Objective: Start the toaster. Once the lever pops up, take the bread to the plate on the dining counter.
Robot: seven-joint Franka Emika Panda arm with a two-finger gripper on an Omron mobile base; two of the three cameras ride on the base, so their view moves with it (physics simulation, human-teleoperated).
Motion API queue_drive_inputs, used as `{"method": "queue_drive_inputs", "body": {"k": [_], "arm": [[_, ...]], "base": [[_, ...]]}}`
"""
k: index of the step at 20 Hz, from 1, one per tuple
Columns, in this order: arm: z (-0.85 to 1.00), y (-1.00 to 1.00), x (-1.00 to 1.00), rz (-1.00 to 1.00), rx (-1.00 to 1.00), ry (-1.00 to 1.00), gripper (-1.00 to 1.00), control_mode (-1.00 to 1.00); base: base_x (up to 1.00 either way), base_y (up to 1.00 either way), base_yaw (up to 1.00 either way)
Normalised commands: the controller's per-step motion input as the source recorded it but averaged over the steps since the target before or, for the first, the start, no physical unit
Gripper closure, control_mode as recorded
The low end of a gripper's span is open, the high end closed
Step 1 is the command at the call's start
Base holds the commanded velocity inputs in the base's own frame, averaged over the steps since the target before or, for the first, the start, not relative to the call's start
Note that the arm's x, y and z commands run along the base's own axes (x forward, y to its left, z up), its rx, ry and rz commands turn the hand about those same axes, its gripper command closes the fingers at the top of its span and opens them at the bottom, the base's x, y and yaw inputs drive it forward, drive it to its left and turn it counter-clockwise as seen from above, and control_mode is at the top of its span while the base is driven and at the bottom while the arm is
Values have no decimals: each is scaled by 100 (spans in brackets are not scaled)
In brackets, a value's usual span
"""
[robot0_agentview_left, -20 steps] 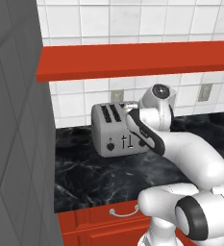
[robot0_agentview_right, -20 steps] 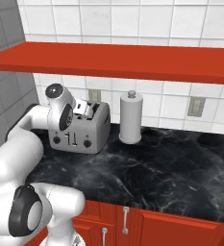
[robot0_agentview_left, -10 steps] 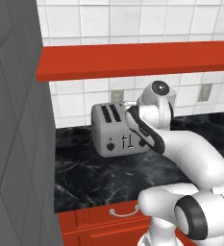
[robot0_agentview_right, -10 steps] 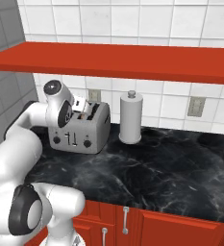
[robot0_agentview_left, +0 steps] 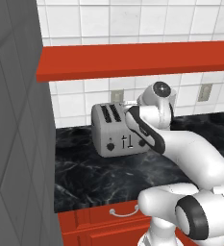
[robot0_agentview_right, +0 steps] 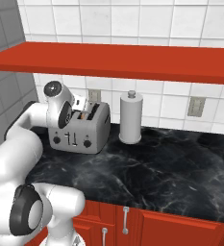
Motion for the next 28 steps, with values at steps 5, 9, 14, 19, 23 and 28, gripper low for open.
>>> {"method": "queue_drive_inputs", "body": {"k": [5, 9, 14, 19, 23, 28], "arm": [[-14, 3, 4, 4, 0, -13, -100, -100], [-6, 3, 0, 1, 0, -5, -100, -100], [0, 4, 5, 0, 0, 0, -100, -100], [0, 0, 19, 0, 0, 0, -100, -100], [0, 0, 29, 0, 0, 0, -100, -100], [0, 0, 22, 0, 0, 0, -100, -100]], "base": [[0, 0, 0], [0, 0, 0], [0, 0, 0], [0, 0, 0], [0, 0, 0], [0, 0, 0]]}}
